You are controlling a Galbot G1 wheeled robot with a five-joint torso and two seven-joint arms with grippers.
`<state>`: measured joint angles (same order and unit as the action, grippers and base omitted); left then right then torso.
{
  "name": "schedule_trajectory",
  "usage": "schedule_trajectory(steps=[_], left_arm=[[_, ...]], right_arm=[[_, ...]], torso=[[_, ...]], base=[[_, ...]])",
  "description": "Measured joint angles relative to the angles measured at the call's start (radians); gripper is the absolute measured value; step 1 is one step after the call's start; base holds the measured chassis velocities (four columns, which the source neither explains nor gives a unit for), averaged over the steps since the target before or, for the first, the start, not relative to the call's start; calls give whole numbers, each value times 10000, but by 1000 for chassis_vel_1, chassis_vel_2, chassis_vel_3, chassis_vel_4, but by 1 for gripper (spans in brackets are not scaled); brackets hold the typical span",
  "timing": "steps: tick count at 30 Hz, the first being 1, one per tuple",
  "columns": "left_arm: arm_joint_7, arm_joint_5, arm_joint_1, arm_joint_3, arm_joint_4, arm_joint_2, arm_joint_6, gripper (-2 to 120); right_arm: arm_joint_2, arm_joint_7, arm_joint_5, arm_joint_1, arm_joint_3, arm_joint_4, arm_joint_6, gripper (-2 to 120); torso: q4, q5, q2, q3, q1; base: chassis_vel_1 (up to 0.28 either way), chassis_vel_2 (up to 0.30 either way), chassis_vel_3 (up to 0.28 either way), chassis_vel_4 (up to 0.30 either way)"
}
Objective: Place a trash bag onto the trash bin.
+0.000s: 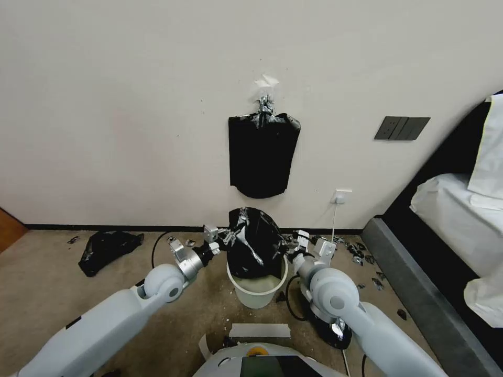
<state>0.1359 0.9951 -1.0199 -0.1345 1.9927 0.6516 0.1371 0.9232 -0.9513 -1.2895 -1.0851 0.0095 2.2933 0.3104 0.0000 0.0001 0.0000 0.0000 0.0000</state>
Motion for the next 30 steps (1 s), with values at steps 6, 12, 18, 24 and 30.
schedule_trajectory(steps=[6, 12, 18, 24, 30], left_arm=[[-99, 156, 44, -403, 64, 123, 53, 0], [-207, 168, 332, -784, -290, 475, 67, 0], [-223, 292, 247, -825, -180, 206, 30, 0], [-206, 546, 156, -647, 239, -481, -66, 0], [-270, 907, 323, -948, 370, -532, -184, 0]], right_arm=[[-31, 3, 17, -32, 28, 34, -21, 7], [99, -52, -1, 48, -289, 50, 40, 7], [208, -237, -75, 70, -656, 53, 104, 7], [326, -493, -346, 437, -1245, 270, 266, 7], [446, -673, -595, 584, -1468, 195, 337, 7]], torso=[[0, 0, 0, 0, 0], [0, -2, 0, 0, 0], [1, -1, 0, 0, 0], [3, -1, 0, 0, 0], [0, -2, 0, 0, 0]], base=[[0, 0, 0, 0], [0, 0, 0, 0], [0, 0, 0, 0], [0, 0, 0, 0], [0, 0, 0, 0]])
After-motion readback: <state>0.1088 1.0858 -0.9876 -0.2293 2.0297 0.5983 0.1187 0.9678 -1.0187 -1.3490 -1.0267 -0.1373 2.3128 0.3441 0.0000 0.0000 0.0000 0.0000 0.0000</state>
